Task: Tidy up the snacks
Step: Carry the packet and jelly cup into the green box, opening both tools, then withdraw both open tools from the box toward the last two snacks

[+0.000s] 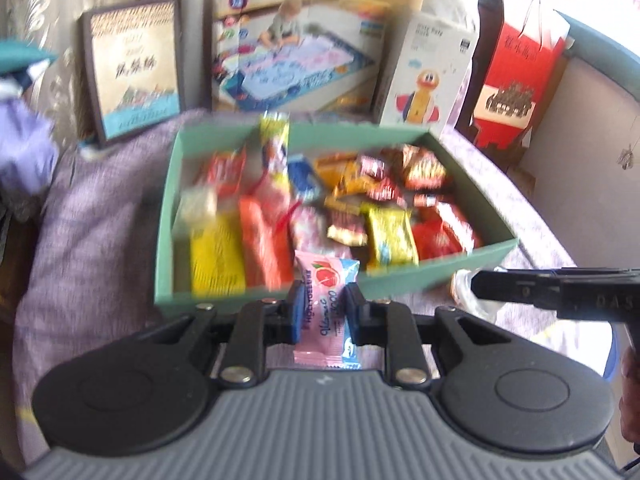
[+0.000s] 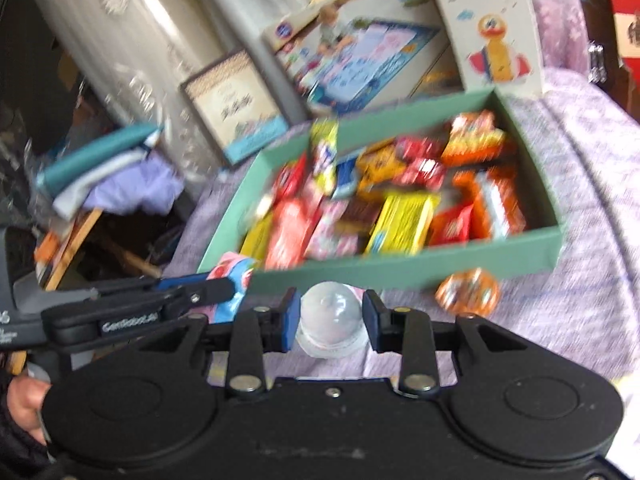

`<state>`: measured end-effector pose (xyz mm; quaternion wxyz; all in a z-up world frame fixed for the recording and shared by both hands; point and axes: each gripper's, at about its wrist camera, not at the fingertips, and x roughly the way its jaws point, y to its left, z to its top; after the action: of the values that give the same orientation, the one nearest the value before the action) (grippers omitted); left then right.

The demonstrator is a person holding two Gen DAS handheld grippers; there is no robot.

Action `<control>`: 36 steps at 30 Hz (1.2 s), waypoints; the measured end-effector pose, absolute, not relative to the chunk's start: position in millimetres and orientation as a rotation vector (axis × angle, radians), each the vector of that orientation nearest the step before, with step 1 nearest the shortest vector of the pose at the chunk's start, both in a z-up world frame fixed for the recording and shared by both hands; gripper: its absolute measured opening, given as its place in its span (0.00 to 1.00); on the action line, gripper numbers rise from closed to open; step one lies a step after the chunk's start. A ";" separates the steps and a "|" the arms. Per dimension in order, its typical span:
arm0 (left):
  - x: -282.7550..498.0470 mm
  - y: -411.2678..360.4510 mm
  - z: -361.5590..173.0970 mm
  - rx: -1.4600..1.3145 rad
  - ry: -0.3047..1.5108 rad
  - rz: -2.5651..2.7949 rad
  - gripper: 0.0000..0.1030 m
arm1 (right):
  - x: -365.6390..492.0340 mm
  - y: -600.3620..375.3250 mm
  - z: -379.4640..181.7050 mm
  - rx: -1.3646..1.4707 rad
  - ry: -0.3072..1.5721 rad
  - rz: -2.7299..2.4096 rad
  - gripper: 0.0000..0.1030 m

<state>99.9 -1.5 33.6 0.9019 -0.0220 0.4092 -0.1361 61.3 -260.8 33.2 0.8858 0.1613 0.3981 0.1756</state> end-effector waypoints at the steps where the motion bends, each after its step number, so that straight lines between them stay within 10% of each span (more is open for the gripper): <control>1: 107.4 -3.9 37.3 -0.044 0.835 -0.285 0.20 | 69.2 -265.6 35.4 0.339 0.819 0.349 0.32; 15: 189.9 -41.3 14.5 -0.023 0.888 -0.362 0.21 | 184.9 -292.9 15.5 0.347 0.829 0.205 0.34; 17: 191.9 -43.1 7.2 -0.010 0.906 -0.356 0.37 | 192.2 -293.4 10.1 0.358 0.832 0.187 0.40; 20: 188.9 -43.6 0.9 0.014 0.883 -0.298 0.84 | 194.2 -293.9 6.0 0.380 0.828 0.185 0.85; 23: 186.6 -40.3 -2.5 0.002 0.892 -0.289 0.87 | 189.4 -293.5 7.1 0.370 0.817 0.183 1.00; 36: 156.6 -40.7 1.1 -0.019 0.904 -0.256 1.00 | 144.8 -302.4 14.8 0.364 0.865 0.156 1.00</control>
<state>156.6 -40.7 1.1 0.8915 -0.0090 0.4357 -0.1235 144.8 -302.4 14.8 0.8890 0.1750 0.4165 0.0749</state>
